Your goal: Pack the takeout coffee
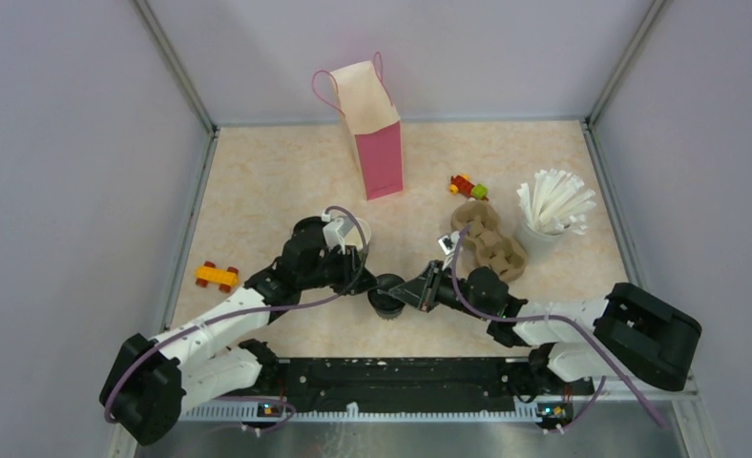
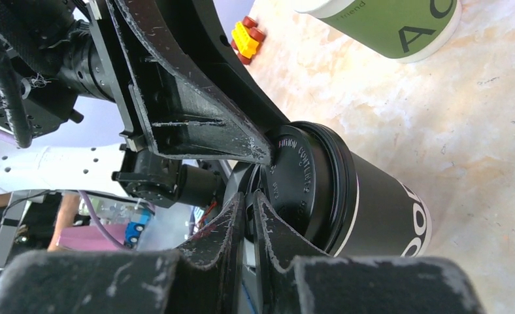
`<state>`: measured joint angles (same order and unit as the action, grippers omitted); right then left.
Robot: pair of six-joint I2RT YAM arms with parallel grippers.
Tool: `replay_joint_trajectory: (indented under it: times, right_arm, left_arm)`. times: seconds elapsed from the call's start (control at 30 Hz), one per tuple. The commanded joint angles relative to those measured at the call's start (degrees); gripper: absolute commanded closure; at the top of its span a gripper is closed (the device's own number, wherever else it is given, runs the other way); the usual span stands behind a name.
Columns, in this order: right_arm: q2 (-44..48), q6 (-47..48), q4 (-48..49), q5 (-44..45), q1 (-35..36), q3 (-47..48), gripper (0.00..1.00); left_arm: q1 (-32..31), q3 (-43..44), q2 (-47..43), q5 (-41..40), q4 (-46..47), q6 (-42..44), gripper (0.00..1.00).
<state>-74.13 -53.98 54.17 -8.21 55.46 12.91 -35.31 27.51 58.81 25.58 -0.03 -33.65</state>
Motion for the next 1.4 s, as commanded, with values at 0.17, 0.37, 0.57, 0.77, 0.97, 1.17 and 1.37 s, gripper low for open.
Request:
replay_joint_trajectory:
  times: [0.17,0.37,0.57,0.77,0.97,1.17,1.37]
  right_arm:
    - [9.9,12.9,-30.6,-7.0,1.6,5.2,0.85]
    - [11.9,14.6,-33.5,-11.4,1.6,11.8,0.85]
    - [7.7,14.2,-30.8,-14.0,1.5,14.1,0.85]
    - [3.6,15.3,-31.2,-14.2,1.2,16.4,0.85]
    - [4.7,13.7,-29.6,-15.2,0.7,15.4,0.84]
    - [10.6,11.0,-39.0,-12.3,0.7,19.3,0.7]
    - [18.4,-1.6,-43.8,-5.6,0.8,14.7,0.51]
  left_arm:
    - [-0.2,-3.2,0.9,-4.9,-9.3,2.0,0.67]
    - [-0.2,-2.7,0.8,-4.6,-9.3,1.8,0.67]
    - [-0.3,-2.7,0.5,-4.7,-9.3,1.7,0.67]
    - [-0.3,-2.5,0.5,-4.8,-9.4,1.6,0.67]
    - [-0.3,-1.8,0.6,-4.7,-9.9,2.0,0.68]
    - [-0.4,-1.7,0.7,-4.7,-10.1,1.7,0.68]
    - [-0.4,-1.5,0.7,-4.8,-10.1,1.3,0.68]
